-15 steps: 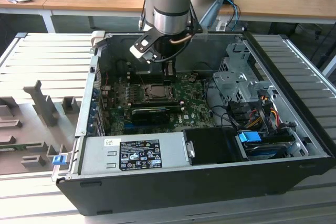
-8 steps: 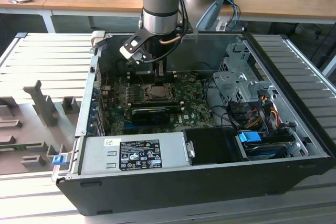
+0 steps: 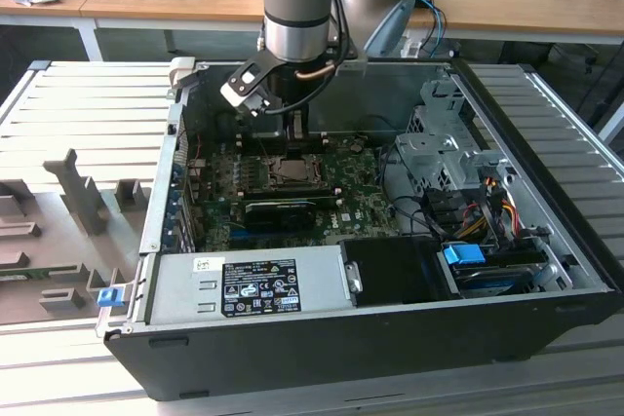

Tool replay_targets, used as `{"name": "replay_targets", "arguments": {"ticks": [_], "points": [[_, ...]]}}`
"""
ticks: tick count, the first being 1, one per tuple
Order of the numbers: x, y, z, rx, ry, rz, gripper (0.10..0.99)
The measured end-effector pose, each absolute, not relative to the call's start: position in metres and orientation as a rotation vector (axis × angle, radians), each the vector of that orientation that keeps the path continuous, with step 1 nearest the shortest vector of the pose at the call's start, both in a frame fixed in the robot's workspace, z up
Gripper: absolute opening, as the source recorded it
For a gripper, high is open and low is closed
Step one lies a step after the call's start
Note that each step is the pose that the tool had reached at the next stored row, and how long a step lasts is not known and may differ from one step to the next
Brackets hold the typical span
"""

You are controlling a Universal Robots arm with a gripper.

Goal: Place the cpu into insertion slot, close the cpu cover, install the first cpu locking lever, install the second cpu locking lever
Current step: 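Install the first cpu locking lever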

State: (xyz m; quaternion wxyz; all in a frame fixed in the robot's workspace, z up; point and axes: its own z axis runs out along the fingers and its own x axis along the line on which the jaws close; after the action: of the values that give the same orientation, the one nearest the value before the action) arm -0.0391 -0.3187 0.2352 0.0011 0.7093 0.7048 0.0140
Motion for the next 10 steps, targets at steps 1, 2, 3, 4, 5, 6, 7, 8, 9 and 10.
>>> {"name": "replay_targets", "arguments": {"ticks": [1,2,3,4,5,6,7,8,9,10], "points": [[-0.0391,-0.3187,0.2362,2.227,2.213,0.044,0.106],[-0.0390,-0.3187,0.2365,2.227,2.213,0.044,0.106],[-0.0390,-0.3186,0.2367,2.227,2.213,0.045,0.106],[-0.0391,-0.3187,0.2375,2.227,2.213,0.044,0.106],[-0.0390,-0.3187,0.2385,2.226,2.213,0.044,0.106],[-0.0390,-0.3187,0.2389,2.226,2.213,0.044,0.106],[-0.0391,-0.3187,0.2393,2.226,2.213,0.044,0.106],[-0.0390,-0.3187,0.2398,2.226,2.213,0.044,0.106],[-0.0391,-0.3187,0.2417,2.226,2.213,0.044,0.106],[-0.0391,-0.3187,0.2432,2.226,2.213,0.043,0.106]]}}
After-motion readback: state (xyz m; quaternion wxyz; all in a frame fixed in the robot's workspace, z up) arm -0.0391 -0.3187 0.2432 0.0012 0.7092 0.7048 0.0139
